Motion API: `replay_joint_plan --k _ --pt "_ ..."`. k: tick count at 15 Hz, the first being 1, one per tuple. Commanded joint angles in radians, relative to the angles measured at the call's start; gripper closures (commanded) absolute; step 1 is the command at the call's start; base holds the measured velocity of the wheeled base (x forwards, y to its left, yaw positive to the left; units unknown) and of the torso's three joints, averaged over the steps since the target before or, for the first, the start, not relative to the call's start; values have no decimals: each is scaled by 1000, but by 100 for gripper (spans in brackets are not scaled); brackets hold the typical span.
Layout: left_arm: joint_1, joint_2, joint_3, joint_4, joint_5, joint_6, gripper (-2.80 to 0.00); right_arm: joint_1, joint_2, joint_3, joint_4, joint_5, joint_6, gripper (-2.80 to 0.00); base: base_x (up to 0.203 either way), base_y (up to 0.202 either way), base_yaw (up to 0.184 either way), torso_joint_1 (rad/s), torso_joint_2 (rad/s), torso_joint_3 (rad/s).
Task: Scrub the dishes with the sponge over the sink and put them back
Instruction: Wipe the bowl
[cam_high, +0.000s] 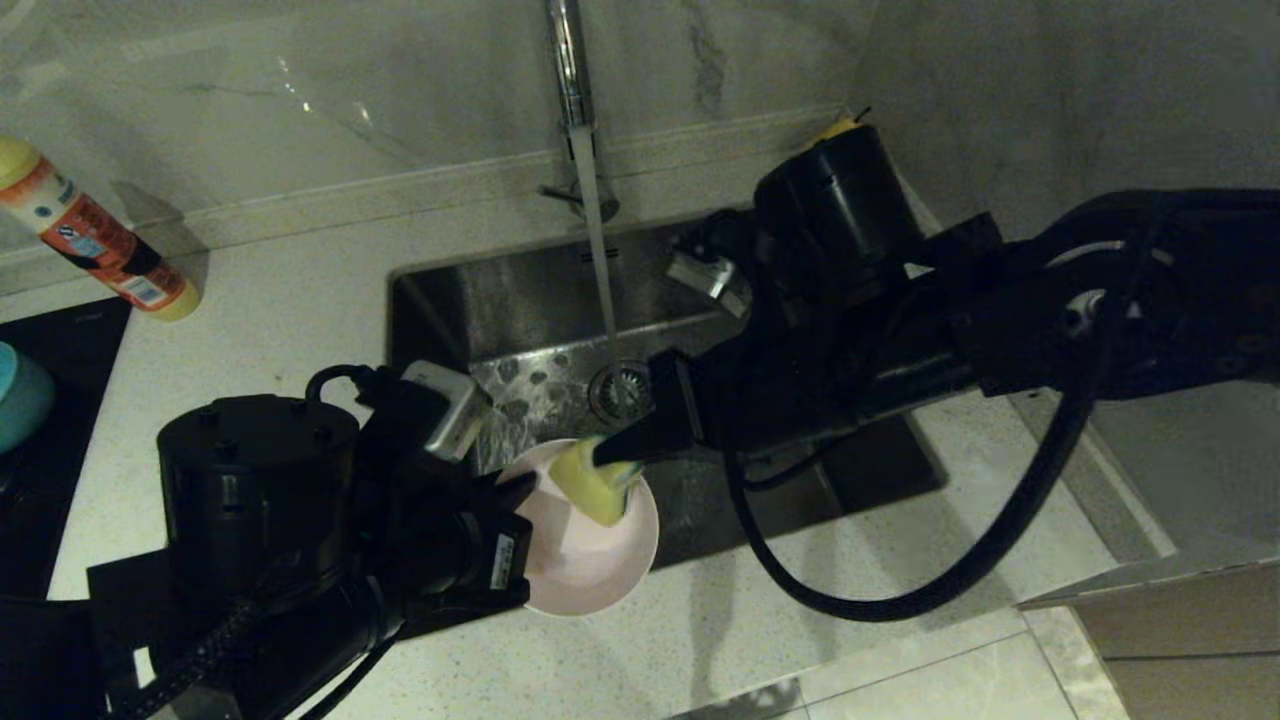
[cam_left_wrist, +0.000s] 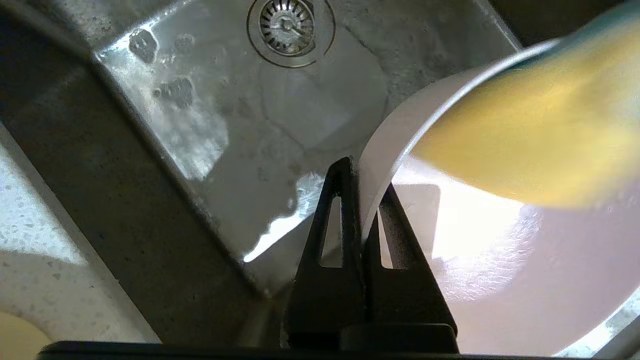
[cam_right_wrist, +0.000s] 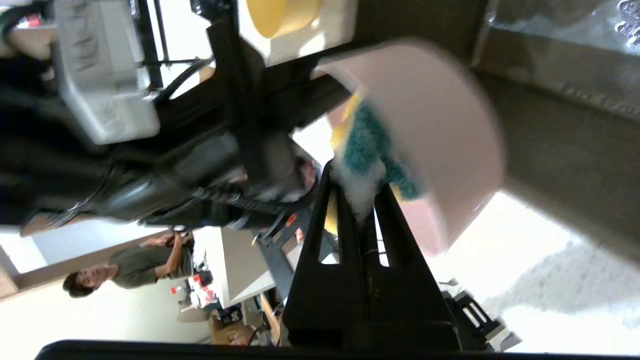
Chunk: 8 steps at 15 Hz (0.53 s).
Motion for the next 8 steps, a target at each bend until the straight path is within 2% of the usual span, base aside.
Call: replay_joint_plan --k 1,7,8 --pt "1 21 8 -39 25 -2 0 26 -49 12 23 3 2 0 0 0 0 0 0 0" --pt "2 13 -10 -56 48 0 0 54 -63 66 54 2 2 0 0 0 0 0 0 0" --pt "2 16 -18 -64 88 1 0 63 -64 86 55 2 4 0 0 0 0 0 0 0"
